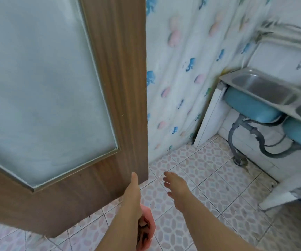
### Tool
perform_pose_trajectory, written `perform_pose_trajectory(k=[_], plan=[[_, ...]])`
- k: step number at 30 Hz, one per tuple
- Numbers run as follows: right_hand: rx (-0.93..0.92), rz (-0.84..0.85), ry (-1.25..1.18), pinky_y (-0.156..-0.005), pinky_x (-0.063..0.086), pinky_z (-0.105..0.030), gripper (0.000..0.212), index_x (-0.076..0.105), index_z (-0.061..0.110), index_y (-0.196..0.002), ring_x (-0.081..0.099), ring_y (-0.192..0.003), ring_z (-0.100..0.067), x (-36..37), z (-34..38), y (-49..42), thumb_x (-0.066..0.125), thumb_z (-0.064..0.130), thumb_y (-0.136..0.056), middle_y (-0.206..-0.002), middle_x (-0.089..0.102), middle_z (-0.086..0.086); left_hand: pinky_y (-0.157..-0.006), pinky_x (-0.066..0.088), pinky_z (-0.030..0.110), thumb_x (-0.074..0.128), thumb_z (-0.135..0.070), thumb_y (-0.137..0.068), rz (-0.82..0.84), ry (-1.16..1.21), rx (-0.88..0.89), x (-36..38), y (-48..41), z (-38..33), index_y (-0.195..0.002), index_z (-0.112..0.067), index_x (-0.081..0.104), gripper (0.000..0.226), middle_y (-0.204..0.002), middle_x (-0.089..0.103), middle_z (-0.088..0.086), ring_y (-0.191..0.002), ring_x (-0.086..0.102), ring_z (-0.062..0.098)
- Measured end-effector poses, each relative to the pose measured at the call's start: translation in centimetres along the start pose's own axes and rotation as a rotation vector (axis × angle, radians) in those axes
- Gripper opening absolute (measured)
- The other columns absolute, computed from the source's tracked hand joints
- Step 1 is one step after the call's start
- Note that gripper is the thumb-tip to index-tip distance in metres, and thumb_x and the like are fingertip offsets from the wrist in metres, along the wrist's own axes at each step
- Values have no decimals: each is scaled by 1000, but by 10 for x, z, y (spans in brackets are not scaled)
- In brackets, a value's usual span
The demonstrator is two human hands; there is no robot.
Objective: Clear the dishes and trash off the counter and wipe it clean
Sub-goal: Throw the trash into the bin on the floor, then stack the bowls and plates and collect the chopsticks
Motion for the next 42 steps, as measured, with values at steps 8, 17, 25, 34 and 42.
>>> perform_pose_trajectory(k=[8,17,25,34,42], plan=[[-77,-193,-231,-108,37,-42,27,54,12,-120,51,-122,-23,-108,22,42,42,26,-100,-131,54,-8,-101,38,41,34,-58,-95,209,-200,119,96,61,-19,-143,-13,38,66,-147,42,9,-131,42,30],[-168,-452,-548,-96,42,-37,24,56,13,-114,56,-103,-19,-262,3,101,47,27,-98,-115,59,-4,-114,24,49,36,-66,-90,485,-368,217,229,131,26,-148,-14,31,78,-153,32,9,-139,32,29],[-190,-655,-777,-77,40,-33,22,64,11,-109,60,-112,-30,-410,-41,167,51,22,-94,-108,66,-9,-116,21,50,36,-65,-91,679,-545,246,343,210,109,-150,-15,27,78,-155,27,9,-142,26,27],[-266,-792,-1020,-106,38,-42,35,54,7,-130,55,-120,-26,-544,-114,237,49,21,-98,-128,59,-10,-115,21,49,37,-67,-89,849,-701,217,449,296,213,-150,-16,27,80,-157,23,7,-144,23,26],[-287,-959,-1178,-106,40,-42,35,53,8,-130,55,-119,-26,-619,-168,272,46,22,-99,-129,59,-11,-111,29,46,40,-70,-85,1004,-881,185,533,345,286,-147,-19,34,81,-155,29,5,-140,31,25]])
Point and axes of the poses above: each hand's wrist, its own y-axis away from the middle knuckle, its own x-axis out of the palm, z = x × y, the point moved 4 cm from there along -y, towards the middle knuckle
